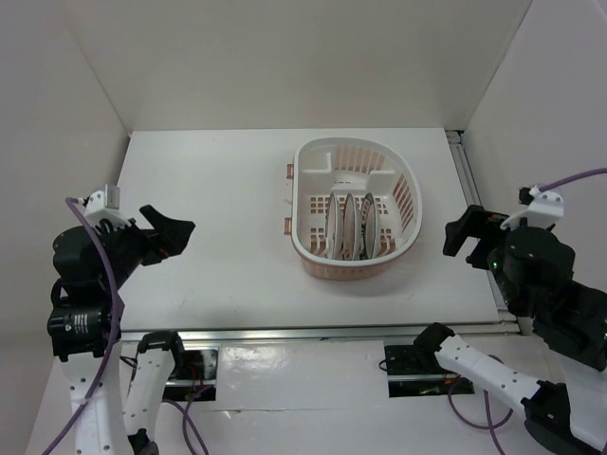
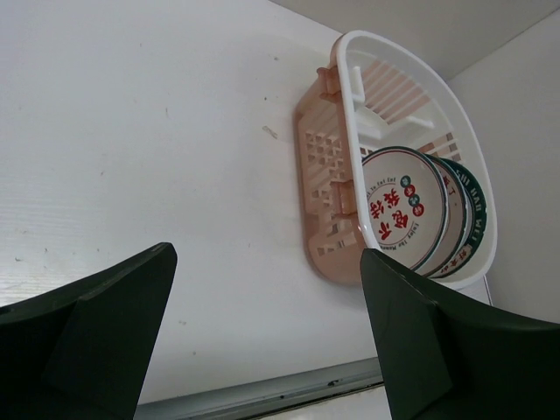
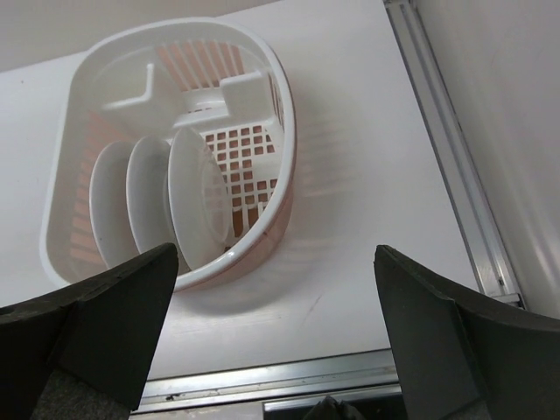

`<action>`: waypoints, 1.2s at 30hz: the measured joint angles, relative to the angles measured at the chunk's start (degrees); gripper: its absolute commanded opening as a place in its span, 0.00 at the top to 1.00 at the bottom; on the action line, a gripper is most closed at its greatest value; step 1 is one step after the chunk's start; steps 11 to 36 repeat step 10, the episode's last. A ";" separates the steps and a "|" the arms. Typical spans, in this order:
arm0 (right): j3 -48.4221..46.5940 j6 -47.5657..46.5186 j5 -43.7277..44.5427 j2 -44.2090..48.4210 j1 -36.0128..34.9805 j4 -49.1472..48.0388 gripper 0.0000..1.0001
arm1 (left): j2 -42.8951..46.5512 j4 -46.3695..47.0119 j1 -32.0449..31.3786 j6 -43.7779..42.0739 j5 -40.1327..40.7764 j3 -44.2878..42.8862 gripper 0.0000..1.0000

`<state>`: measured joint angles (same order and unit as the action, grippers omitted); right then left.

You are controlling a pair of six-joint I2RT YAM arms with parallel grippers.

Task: Load the plates into the dish rack

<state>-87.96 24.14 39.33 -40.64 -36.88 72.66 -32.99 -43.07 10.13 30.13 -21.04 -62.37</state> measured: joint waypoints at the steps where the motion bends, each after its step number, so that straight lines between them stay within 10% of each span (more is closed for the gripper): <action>1: -0.11 -0.13 -0.46 0.81 0.61 0.11 0.00 | 0.35 -0.59 -0.42 0.00 0.31 -0.70 0.00; 36: -1.25 -1.29 -2.67 2.10 2.86 0.31 0.00 | 0.59 -3.82 -2.01 -0.02 3.52 -2.14 0.00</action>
